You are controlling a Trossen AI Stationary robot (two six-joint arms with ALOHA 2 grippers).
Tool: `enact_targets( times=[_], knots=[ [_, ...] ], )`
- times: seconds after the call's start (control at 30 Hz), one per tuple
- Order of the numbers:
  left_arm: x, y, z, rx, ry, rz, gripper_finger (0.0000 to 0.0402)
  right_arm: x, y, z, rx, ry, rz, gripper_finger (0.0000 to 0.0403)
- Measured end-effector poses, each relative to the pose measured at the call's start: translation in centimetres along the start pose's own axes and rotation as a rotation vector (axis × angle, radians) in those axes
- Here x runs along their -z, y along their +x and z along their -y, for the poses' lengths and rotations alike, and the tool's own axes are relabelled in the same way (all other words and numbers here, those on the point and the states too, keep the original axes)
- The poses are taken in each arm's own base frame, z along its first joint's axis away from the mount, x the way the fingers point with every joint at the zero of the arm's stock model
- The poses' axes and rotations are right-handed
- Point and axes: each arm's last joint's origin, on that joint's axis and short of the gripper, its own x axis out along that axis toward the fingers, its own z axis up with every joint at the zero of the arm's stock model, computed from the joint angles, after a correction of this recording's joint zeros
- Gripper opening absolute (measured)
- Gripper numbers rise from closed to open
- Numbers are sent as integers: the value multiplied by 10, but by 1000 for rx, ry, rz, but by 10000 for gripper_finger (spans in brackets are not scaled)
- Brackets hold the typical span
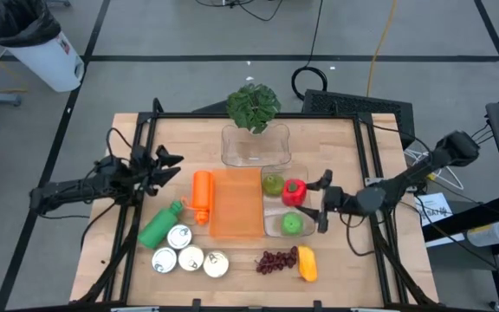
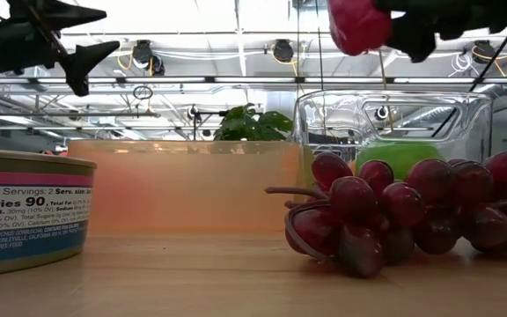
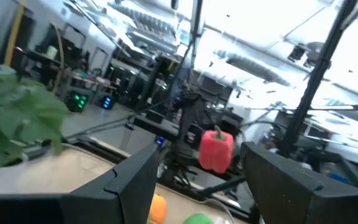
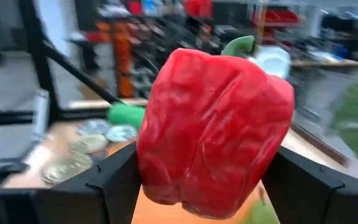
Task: Pick & Place Food Item
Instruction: Put the red bell pepper into the bottom transparent bin
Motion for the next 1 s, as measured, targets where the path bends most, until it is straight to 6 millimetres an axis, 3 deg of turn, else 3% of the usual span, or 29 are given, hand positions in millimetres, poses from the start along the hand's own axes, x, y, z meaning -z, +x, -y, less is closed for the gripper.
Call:
enact_targets(
  times=[0.33,0.63,0.83,1.0],
  knots=[
    [9,37,9,-37,-36,-63,243,17,16,19,-43,-31,-51,280],
    [-4,132,33,-70,125,-402,243,29,34,22,-60,-78,-35,280],
    [-2,192,39,-46,177,-435,243,32,50,21,-131,-73,55,280],
    [7,226,44,42,174,-483,243,38,68,18,-110,-88,22,280]
  ],
)
